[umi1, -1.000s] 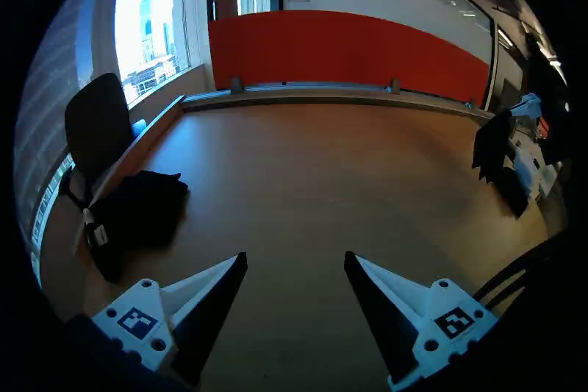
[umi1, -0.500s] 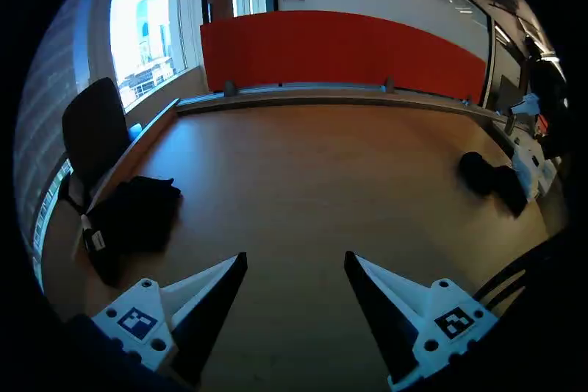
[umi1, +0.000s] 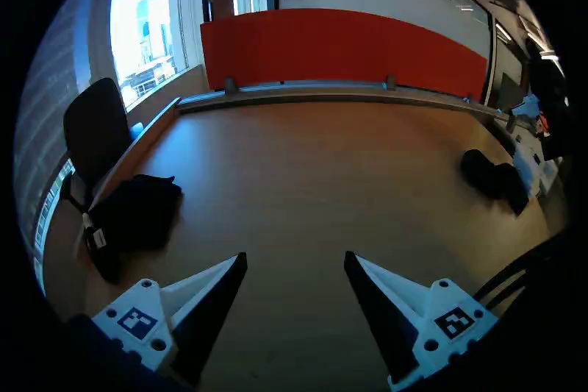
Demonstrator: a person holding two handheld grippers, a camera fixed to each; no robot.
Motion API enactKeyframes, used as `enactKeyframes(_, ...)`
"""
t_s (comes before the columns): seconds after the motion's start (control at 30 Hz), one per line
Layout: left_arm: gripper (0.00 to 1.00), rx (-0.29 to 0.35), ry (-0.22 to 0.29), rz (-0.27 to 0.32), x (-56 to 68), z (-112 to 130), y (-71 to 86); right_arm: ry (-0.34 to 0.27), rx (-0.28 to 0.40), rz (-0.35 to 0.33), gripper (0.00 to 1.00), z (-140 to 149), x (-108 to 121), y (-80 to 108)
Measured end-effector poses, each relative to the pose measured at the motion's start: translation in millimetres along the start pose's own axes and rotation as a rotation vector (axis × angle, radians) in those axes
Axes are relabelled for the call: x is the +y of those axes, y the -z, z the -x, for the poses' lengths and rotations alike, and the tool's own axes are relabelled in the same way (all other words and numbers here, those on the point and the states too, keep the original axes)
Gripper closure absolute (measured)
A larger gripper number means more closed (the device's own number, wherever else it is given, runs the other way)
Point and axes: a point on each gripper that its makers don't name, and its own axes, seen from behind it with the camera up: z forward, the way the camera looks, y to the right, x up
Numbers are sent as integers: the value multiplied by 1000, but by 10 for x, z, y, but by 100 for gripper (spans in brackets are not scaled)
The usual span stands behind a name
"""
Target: Fold towel
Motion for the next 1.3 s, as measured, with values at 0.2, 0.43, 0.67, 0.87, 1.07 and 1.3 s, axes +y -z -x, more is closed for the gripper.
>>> enactKeyframes(0.2, 1, -4, 1, 4, 22, 17, -10, 0, -5, 5, 94, 28, 0, -38)
enactKeyframes(0.43, 2, -1, 5, 1, -3, -5, -2, 10, -18, 19, 45, 90, 56, -78)
enactKeyframes(0.67, 2, -2, 7, -3, -22, -1, 4, 26, -28, 11, 44, 158, 37, -108)
enactKeyframes(0.87, 1, -5, 4, -7, -25, 19, 6, 37, -46, 7, 44, 303, 46, -160)
enactKeyframes(1.07, 2, -14, 9, -12, -20, 67, 20, 48, -71, -4, 44, 506, 45, -231)
enactKeyframes(1.3, 1, -25, 8, -20, -10, 129, 49, 62, -102, -23, 44, 759, 49, -329)
